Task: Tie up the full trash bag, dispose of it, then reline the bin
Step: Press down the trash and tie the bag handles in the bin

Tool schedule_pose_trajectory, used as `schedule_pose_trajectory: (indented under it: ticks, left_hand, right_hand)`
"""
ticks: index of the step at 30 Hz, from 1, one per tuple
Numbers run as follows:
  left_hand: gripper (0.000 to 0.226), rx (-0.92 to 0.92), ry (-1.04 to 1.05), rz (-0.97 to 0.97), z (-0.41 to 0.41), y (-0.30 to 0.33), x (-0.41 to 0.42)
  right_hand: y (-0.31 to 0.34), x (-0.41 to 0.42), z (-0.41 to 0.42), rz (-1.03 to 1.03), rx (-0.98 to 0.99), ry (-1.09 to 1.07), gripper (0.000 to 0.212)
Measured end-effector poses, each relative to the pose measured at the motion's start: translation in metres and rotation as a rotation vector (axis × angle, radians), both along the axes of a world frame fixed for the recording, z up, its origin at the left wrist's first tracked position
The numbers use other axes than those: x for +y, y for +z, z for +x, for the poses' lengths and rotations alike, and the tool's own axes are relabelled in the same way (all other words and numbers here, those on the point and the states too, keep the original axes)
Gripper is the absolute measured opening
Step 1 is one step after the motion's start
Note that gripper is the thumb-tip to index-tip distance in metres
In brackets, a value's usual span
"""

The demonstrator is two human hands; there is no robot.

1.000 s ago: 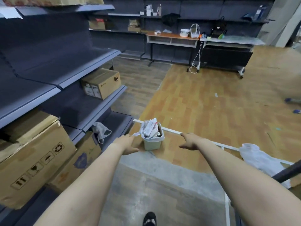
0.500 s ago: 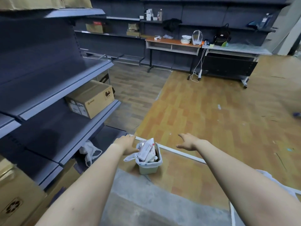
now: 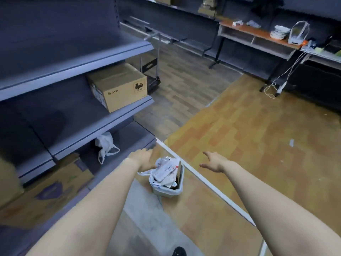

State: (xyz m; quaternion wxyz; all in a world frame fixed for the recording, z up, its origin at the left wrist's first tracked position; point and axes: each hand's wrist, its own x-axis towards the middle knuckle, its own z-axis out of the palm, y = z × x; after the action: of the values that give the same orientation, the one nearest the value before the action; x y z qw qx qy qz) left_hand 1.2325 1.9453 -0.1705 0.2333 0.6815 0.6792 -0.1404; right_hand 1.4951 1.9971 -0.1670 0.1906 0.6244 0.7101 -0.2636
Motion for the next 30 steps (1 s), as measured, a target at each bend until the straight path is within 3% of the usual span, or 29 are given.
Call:
schedule_pose_trajectory:
  ticks: [5,12,22,26,30]
  left_hand:
    - [0.065,-0.010,0.056,-0.109,0.005,-0.065,0.016]
    - [0.064,0.028,-0.019,-0.147,-0.003,-0.193,0.047]
    - [0.067,0.063,-0.078,-0.134,-0.005,-0.390,0.083]
    - [0.073,0.060,-0.150,-0.010,-0.005,-0.457,0.093]
    - [0.088,0.009,-0.277,0.308,-0.010,-0.516,0.096]
  right_hand:
    - [-0.071,0.026,0.009,-0.111,-0.007,0.020,0.070]
    - [-0.207,0.047,0.003,-0.162,0.008,-0.017,0.071]
    - [-0.392,0.072,-0.014,-0.119,0.028,0.004,0.074]
    - [-0.454,0.082,-0.020,-0.044,0.103,-0.004,0.079]
    - [-0.521,0.082,-0.018,0.041,0.183,-0.074,0.117]
